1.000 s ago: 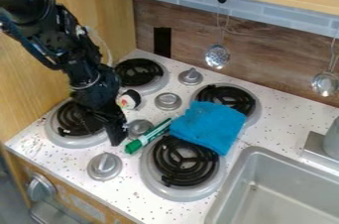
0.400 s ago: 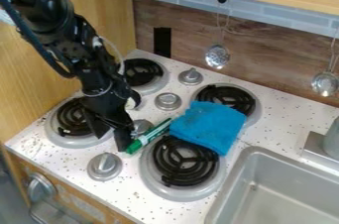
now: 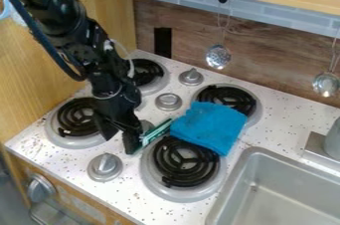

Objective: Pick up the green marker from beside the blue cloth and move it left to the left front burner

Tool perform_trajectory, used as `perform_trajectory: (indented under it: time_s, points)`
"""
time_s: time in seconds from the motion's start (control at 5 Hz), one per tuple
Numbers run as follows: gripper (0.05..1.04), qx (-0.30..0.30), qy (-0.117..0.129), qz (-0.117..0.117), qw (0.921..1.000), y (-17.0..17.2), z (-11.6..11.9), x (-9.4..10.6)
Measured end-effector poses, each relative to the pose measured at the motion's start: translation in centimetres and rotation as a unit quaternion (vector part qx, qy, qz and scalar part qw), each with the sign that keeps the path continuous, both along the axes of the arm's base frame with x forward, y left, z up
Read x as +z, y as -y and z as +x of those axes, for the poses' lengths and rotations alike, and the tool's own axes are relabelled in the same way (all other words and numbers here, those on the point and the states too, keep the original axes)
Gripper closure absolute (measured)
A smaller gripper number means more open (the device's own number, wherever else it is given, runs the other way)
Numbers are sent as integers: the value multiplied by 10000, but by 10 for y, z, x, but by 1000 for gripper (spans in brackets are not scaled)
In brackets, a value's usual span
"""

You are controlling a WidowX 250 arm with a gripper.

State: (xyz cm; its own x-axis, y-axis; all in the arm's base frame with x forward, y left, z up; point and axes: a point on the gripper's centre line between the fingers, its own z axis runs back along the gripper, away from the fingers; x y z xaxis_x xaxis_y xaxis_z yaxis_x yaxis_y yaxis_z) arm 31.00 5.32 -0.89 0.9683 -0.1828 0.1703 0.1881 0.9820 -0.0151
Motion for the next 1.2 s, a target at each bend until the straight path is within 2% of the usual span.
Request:
perform_trajectory:
  time_s: [0.6, 0.8, 1.0, 1.2]
  points:
    - [79, 63, -181, 130, 9997, 1, 17, -15]
    - [115, 137, -271, 124, 9995, 0, 19, -21]
    - [386, 130, -344, 101, 9993, 0, 19, -25]
    - [661, 165, -298, 94, 9994, 0, 20, -25]
